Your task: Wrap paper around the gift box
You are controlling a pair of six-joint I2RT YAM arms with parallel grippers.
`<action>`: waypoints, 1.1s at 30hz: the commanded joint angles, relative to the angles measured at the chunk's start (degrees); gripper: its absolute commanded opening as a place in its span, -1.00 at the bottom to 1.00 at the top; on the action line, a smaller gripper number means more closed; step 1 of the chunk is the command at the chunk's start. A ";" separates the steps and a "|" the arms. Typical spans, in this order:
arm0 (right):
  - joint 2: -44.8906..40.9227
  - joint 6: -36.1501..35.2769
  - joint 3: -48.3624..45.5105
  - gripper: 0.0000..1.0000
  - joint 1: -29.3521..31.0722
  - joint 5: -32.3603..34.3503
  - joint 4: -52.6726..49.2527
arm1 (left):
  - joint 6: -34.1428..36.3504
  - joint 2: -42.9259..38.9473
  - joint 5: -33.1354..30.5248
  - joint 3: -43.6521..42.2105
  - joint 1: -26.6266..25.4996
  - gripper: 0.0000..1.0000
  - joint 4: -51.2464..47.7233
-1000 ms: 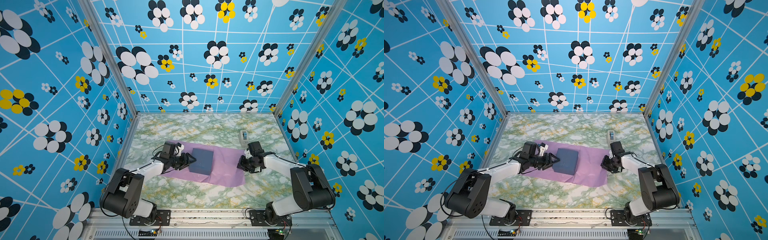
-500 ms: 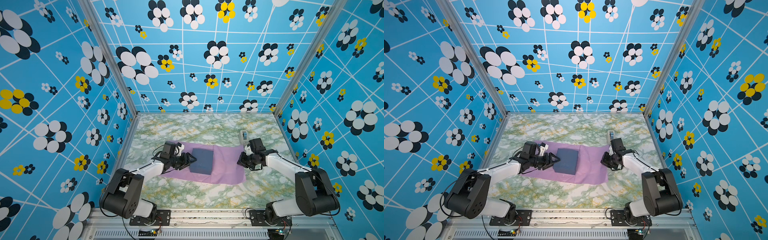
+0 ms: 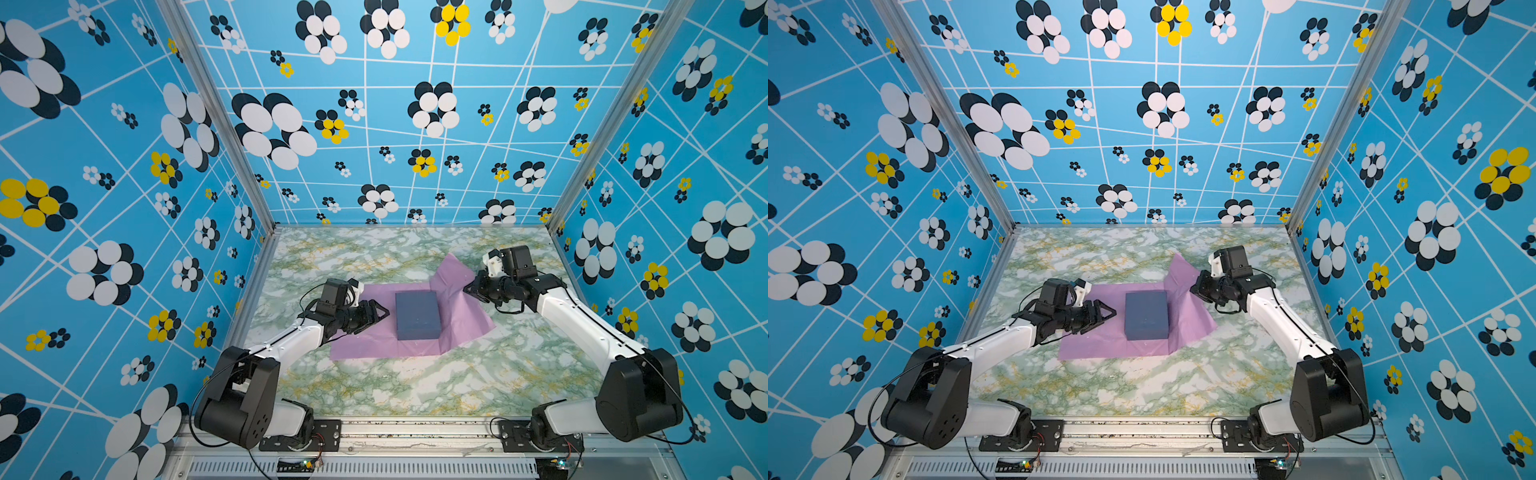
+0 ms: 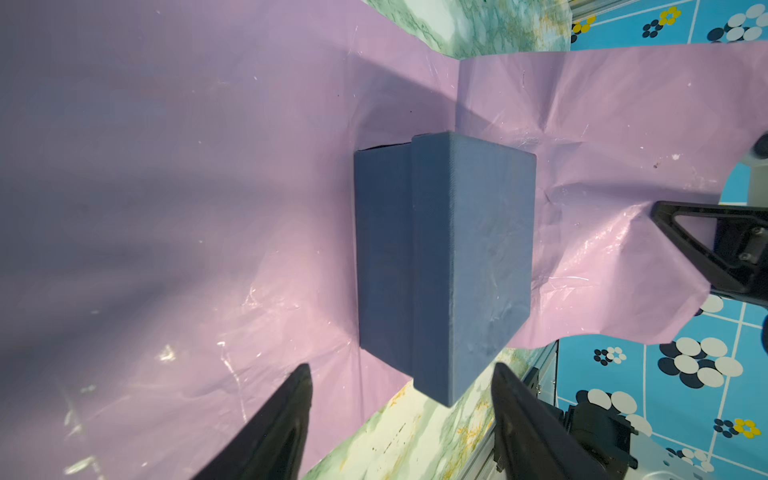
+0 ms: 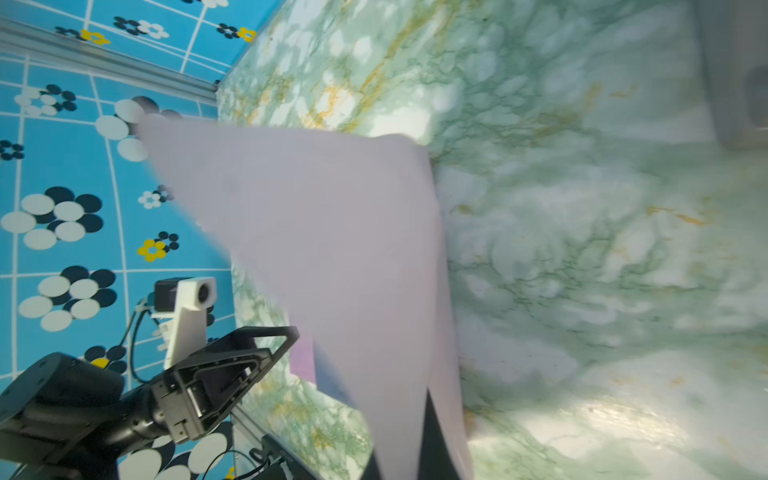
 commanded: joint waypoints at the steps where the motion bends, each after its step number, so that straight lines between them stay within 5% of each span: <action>1: 2.22 3.53 2.13 -1.00 2.90 -1.33 -2.74 | -0.10 0.50 -0.21 0.52 0.34 0.39 2.02; 6: 4.45 5.81 4.57 -1.00 7.73 2.82 -6.10 | 0.89 1.92 -0.32 1.68 0.24 0.39 1.39; 21: 12.96 13.37 6.91 -0.89 16.27 0.76 5.82 | -1.22 7.70 2.17 4.31 0.24 0.39 8.66; 28: 13.68 13.66 7.80 -0.39 17.35 0.69 3.62 | -1.69 9.65 3.10 6.11 0.24 0.40 9.54; 33: 12.36 8.39 11.91 -0.17 17.33 5.49 -8.48 | -0.55 10.28 3.25 7.48 0.35 0.40 7.80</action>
